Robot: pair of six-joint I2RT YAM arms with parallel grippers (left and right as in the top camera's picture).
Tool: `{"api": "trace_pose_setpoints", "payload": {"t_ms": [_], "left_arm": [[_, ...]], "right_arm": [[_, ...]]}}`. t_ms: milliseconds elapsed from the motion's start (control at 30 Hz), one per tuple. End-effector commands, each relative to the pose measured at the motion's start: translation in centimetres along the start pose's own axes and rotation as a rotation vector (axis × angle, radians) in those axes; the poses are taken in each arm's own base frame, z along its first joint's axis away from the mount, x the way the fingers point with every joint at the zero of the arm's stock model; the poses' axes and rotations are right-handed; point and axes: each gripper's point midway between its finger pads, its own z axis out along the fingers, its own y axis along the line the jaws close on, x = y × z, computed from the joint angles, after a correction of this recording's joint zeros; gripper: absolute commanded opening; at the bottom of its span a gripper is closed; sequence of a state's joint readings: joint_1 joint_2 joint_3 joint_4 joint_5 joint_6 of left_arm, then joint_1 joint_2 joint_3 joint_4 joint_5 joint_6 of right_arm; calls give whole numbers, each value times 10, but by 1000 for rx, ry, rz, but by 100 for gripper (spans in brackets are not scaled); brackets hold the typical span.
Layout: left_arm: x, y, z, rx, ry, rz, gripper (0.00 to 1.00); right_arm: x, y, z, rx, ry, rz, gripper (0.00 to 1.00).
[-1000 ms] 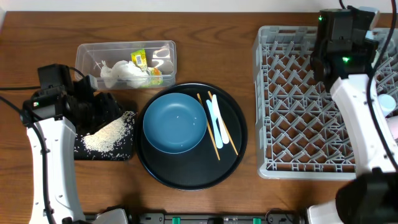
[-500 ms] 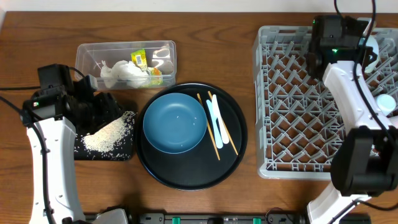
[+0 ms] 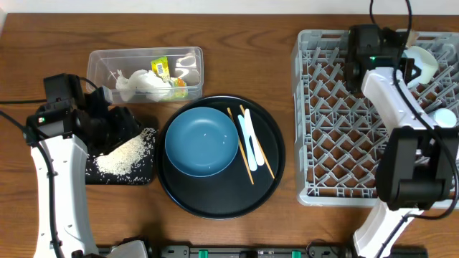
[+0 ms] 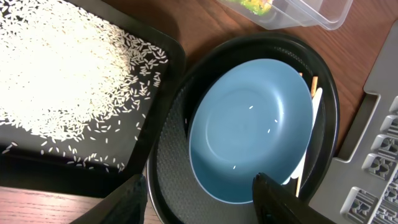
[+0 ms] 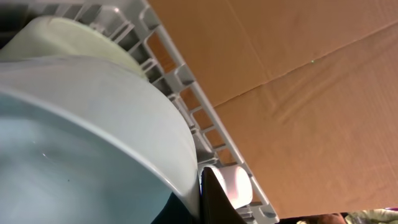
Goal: Sort waste into correct bins and load items into the dishwasher rack
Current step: 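Carry the light-blue cup to the rack's far edge and release it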
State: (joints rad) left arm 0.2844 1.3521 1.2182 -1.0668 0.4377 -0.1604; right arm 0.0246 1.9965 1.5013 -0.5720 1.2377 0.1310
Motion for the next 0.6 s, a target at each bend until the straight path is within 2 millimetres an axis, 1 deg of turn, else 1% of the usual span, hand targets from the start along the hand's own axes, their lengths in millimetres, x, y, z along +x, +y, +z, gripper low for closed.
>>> {"api": "trace_pose_setpoints", "payload": {"t_ms": [0, 133, 267, 300, 367, 467, 533, 567], "left_arm": [[-1, 1, -3, -7, -10, 5, 56], [-1, 1, -3, -7, -11, 5, 56], [-1, 1, -3, -7, -11, 5, 56], [-1, 1, -3, -7, -11, 5, 56], [-1, 1, -3, -7, -11, 5, 56], [-1, 1, -3, -7, -11, 5, 56], [-1, 1, -3, -7, -11, 5, 56], [-1, 1, -3, -7, -11, 5, 56]], "right_arm": [[5, 4, -2, 31, -5, -4, 1], [6, 13, -8, -5, -11, -16, 1], [11, 32, -20, -98, -6, -61, 3], [13, 38, -25, -129, -3, -78, 6], [19, 50, -32, -190, 9, -115, 21], [28, 68, -46, -294, 28, -158, 36], [34, 78, -54, -354, 48, -150, 48], [37, 81, -58, -379, 65, -126, 52]]}}
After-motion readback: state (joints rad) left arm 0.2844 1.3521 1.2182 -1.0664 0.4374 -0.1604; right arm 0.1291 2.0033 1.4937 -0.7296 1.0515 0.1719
